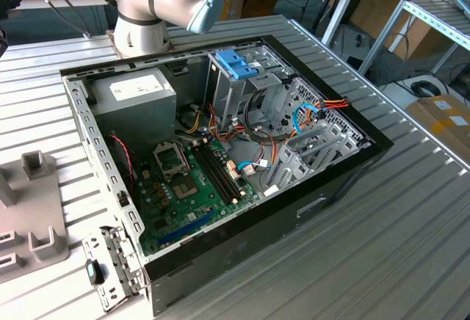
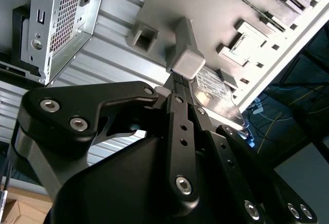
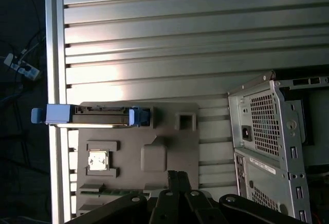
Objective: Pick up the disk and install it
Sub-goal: 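Reach for the disk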
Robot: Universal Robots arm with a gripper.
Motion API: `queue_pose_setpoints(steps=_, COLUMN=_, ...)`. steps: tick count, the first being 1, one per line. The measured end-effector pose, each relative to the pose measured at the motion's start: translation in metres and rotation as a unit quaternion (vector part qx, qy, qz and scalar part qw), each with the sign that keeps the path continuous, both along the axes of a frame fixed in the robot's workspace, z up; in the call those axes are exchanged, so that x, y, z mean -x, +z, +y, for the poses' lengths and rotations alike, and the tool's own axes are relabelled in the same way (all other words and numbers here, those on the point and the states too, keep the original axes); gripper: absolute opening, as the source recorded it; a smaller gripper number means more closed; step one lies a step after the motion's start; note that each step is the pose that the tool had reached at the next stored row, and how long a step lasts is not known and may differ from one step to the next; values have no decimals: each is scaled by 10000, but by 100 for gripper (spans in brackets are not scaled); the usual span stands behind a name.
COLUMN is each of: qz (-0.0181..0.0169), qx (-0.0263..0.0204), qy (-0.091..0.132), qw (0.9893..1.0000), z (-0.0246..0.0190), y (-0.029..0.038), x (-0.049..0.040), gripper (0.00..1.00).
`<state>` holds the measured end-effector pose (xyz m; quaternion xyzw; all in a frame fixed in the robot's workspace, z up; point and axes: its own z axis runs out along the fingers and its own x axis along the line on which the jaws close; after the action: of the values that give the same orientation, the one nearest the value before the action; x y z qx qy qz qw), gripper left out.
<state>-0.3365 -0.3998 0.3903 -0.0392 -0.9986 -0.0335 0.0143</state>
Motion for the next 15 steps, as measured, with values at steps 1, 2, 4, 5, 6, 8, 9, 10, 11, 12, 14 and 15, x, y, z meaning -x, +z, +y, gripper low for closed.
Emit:
queue_pose_setpoints(steps=1, qz=0, qx=0, qy=0, qw=10000, z=0, y=0, x=3, gripper=11)
queue_pose_setpoints(steps=2, qz=0, qx=0, qy=0, qw=10000, z=0, y=0, x=5, gripper=11)
queue_pose_setpoints(steps=4, qz=0, qx=0, qy=0, qw=10000, z=0, y=0, x=9, gripper=11)
queue_pose_setpoints(steps=5, qz=0, qx=0, qy=0, qw=10000, z=0, y=0, x=12, gripper=11)
queue_pose_setpoints(steps=6, qz=0, qx=0, qy=0, qw=10000, z=0, y=0, x=15, gripper=11)
queue_pose_setpoints(steps=8, qz=0, qx=0, qy=0, qw=10000, z=0, y=0, x=21, gripper=11)
queue_pose_setpoints(steps=9, qz=0, qx=0, qy=0, qw=10000, z=0, y=0, x=24, gripper=11)
queue_pose_setpoints(steps=10, qz=0, qx=0, qy=0, qw=10000, z=0, y=0, x=28, gripper=11)
queue_pose_setpoints(steps=11, qz=0, qx=0, qy=0, qw=10000, z=0, y=0, x=31, gripper=11)
queue_pose_setpoints(steps=12, qz=0, qx=0, qy=0, qw=10000, z=0, y=0, x=34, gripper=11)
queue_pose_setpoints(steps=14, qz=0, qx=0, qy=0, qw=10000, z=0, y=-1, x=40, gripper=11)
queue_pose_setpoints(steps=15, qz=0, qx=0, qy=0, qw=10000, z=0, y=0, x=43, gripper=11)
